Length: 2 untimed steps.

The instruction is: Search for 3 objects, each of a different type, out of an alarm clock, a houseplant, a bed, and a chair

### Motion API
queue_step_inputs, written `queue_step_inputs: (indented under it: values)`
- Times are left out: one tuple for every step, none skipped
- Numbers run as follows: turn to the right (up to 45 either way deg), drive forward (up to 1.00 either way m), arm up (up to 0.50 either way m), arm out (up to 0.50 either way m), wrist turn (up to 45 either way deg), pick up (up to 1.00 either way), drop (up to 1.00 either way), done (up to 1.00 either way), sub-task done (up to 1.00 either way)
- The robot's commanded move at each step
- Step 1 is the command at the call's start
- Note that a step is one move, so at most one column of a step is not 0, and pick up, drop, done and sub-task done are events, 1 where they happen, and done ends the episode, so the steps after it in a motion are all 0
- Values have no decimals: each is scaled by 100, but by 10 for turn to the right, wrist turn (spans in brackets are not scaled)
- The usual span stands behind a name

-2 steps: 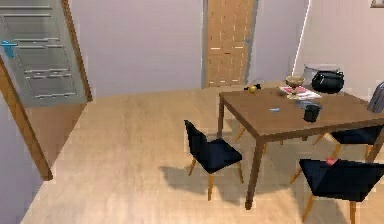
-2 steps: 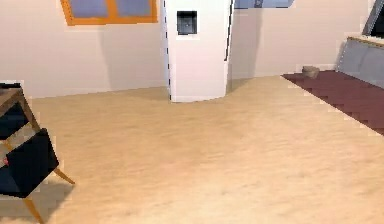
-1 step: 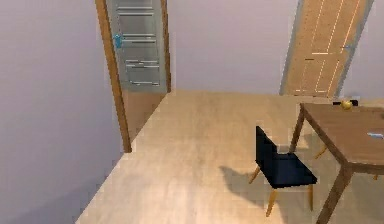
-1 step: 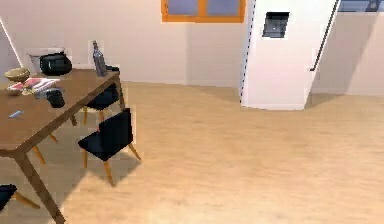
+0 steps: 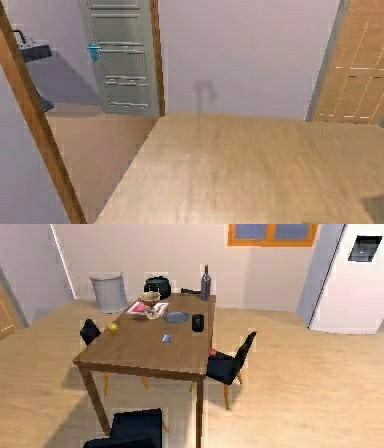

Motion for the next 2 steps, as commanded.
queue_step_inputs:
  values:
    - [0, 100, 0, 0, 0, 0, 0, 0, 0]
    - [-60, 0, 0, 0, 0, 0, 0, 0, 0]
